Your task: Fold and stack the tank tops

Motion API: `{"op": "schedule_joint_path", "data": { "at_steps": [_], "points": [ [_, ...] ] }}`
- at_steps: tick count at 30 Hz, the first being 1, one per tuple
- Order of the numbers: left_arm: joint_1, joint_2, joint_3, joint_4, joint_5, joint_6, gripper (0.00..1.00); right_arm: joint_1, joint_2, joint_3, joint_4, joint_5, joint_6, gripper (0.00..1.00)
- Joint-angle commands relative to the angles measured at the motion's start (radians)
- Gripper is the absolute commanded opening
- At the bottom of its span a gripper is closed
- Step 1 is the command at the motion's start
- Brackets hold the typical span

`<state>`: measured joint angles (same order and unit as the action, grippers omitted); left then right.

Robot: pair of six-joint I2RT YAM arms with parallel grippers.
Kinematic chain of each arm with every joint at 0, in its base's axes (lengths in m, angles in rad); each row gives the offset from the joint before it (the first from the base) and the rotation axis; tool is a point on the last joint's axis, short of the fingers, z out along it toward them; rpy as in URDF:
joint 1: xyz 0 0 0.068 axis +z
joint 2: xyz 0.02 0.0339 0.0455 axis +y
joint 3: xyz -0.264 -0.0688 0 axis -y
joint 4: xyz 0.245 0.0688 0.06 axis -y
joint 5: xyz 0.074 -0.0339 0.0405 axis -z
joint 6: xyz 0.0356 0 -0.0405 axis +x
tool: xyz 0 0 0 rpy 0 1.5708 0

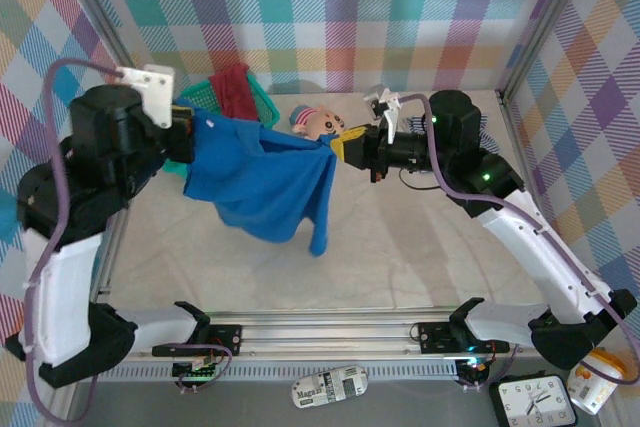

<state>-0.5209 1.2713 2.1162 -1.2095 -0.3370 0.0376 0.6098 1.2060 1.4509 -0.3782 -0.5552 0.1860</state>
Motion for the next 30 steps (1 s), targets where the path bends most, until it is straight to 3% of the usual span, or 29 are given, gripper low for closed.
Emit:
{"op": "schedule_joint_path", "data": {
  "at_steps": [1, 5, 10, 13, 16, 19, 21, 24, 27, 30],
  "points": [
    [0.007, 0.15, -0.053, 0.042, 0.211, -0.042, 0.0, -0.057, 0.016, -0.079, -0.128, 0.1, 0.058, 0.04],
    [0.007, 0.216, -0.329, 0.221, 0.449, -0.151, 0.0, -0.193, -0.014, -0.288, -0.13, 0.122, 0.132, 0.04],
    [-0.004, 0.388, -0.567, 0.457, 0.596, -0.236, 0.01, -0.344, 0.026, -0.53, -0.082, 0.134, 0.201, 0.04],
    [-0.034, 0.514, -0.568, 0.578, 0.62, -0.261, 0.0, -0.357, 0.058, -0.601, -0.073, 0.23, 0.209, 0.07],
    [-0.049, 0.637, -0.488, 0.593, 0.632, -0.265, 0.01, -0.387, 0.073, -0.643, -0.06, 0.309, 0.227, 0.09],
    [-0.054, 0.726, -0.424, 0.579, 0.658, -0.263, 0.04, -0.391, 0.082, -0.664, -0.055, 0.374, 0.22, 0.18],
    [-0.057, 0.772, -0.384, 0.557, 0.668, -0.26, 0.05, -0.39, 0.082, -0.659, -0.068, 0.38, 0.205, 0.33],
    [-0.057, 0.826, -0.339, 0.532, 0.685, -0.257, 0.06, -0.381, 0.05, -0.653, -0.101, 0.387, 0.177, 0.43],
    [-0.057, 0.865, -0.309, 0.515, 0.699, -0.251, 0.08, -0.296, -0.022, -0.662, -0.067, 0.368, 0.112, 0.48],
    [-0.056, 0.878, -0.292, 0.496, 0.704, -0.238, 0.1, -0.145, -0.02, -0.684, 0.044, 0.342, 0.095, 0.54]
  ]
}}
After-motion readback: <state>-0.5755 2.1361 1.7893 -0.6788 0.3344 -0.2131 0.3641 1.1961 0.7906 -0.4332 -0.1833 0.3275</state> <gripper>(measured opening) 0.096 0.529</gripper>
